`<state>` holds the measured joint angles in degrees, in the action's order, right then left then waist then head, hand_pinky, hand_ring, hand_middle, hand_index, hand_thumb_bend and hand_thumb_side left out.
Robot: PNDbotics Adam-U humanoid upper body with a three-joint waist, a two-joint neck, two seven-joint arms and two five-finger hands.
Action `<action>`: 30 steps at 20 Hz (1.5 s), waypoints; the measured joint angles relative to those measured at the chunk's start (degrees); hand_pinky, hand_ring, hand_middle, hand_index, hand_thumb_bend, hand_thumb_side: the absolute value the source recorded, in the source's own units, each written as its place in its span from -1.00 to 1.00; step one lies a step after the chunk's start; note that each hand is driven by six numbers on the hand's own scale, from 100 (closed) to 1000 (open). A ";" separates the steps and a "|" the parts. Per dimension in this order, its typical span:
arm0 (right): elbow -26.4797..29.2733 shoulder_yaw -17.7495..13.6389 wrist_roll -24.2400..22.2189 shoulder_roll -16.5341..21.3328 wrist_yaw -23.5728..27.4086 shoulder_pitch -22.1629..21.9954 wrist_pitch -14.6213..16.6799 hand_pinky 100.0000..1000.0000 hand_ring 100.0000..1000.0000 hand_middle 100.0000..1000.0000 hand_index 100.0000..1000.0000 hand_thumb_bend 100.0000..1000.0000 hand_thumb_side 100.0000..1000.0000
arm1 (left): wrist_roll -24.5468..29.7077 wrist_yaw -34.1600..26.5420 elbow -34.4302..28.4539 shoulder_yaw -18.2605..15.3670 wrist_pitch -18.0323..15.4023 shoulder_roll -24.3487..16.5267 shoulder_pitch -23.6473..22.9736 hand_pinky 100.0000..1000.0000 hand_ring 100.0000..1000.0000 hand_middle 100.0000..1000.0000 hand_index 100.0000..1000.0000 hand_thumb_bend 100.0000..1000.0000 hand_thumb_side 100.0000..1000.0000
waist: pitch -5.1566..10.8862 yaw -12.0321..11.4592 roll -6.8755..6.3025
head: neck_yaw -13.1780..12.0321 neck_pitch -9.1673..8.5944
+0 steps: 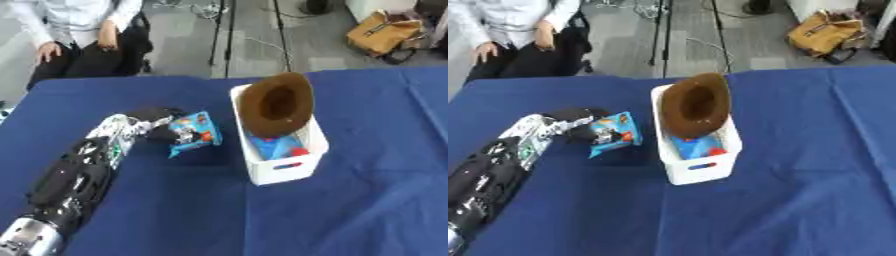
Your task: Pick up objects on the table and place them in the box.
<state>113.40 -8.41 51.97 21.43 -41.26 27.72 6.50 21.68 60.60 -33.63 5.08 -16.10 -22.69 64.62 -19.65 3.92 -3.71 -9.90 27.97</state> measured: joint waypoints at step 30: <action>0.00 0.02 -0.01 -0.45 1.56 0.00 0.05 0.56 0.41 0.17 0.19 -1.00 0.84 | 6.44 -1.28 1.06 -1.33 -0.10 -0.06 1.43 1.00 1.00 1.00 1.00 0.59 1.00 | 0.00 0.43 -0.24 | -0.28 0.01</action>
<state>113.40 -8.40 51.96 20.97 -39.70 27.72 6.55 28.13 59.32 -32.56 3.74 -16.19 -22.75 66.04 -19.65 4.35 -3.96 -10.18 27.98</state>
